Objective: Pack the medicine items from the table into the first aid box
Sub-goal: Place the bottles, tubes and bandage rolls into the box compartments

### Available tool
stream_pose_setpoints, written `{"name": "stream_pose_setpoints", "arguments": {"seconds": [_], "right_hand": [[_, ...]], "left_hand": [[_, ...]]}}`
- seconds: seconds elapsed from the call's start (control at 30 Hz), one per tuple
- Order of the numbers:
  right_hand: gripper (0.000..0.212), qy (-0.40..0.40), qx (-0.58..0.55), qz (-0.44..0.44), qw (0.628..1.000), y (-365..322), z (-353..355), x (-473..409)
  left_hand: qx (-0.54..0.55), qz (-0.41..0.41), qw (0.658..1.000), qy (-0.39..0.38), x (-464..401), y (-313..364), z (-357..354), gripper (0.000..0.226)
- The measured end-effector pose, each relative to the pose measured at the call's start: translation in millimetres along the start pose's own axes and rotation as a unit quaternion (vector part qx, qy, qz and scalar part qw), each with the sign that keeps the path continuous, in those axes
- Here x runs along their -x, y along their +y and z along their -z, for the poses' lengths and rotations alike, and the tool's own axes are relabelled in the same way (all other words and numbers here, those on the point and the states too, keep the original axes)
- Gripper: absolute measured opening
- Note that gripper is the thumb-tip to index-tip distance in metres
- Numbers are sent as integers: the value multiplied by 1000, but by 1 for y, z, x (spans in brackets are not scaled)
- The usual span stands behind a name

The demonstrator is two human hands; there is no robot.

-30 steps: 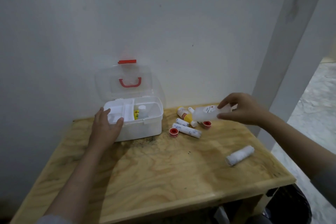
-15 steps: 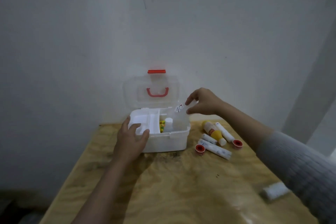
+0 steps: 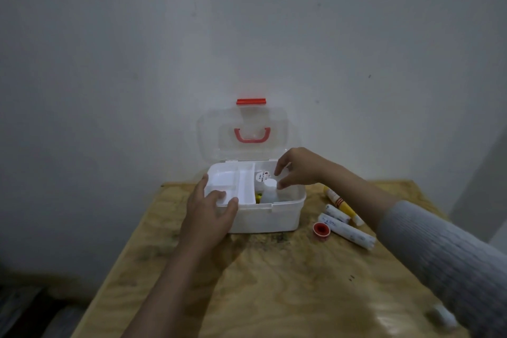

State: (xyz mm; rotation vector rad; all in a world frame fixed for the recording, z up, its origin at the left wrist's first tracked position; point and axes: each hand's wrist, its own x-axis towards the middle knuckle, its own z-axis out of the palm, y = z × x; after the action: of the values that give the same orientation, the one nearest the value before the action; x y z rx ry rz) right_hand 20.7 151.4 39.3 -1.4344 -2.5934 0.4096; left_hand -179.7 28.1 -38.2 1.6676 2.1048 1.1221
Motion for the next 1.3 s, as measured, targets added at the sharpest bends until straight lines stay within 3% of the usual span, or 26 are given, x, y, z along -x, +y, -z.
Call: {"name": "stream_pose_setpoints", "arguments": {"seconds": [0.17, 0.4, 0.57, 0.7, 0.87, 1.0, 1.2, 1.3], "right_hand": [[34, 38, 140, 35, 989, -5, -19, -1], [45, 48, 146, 22, 988, -9, -18, -4], [36, -2, 27, -2, 1000, -17, -18, -11], [49, -33, -63, -7, 997, -19, -21, -13], [55, -67, -85, -13, 994, -17, -16, -11], [45, -33, -116, -15, 993, -12, -1, 0], [32, 94, -110, -8, 990, 20, 25, 47], [26, 91, -88, -34, 991, 41, 29, 79]], "left_hand": [[1, 10, 1000, 3, 0, 1, -1, 48], [-8, 12, 1000, -2, 0, 1, -1, 48], [-9, 12, 1000, 3, -1, -1, -3, 49], [-14, 8, 1000, 3, -2, -2, -3, 49], [-15, 10, 1000, 6, -2, -1, -4, 49], [-13, 12, 1000, 4, -2, 0, -3, 47], [-5, 7, 1000, 2, 0, 0, -2, 47], [0, 6, 1000, 3, 0, 0, -2, 46]]}}
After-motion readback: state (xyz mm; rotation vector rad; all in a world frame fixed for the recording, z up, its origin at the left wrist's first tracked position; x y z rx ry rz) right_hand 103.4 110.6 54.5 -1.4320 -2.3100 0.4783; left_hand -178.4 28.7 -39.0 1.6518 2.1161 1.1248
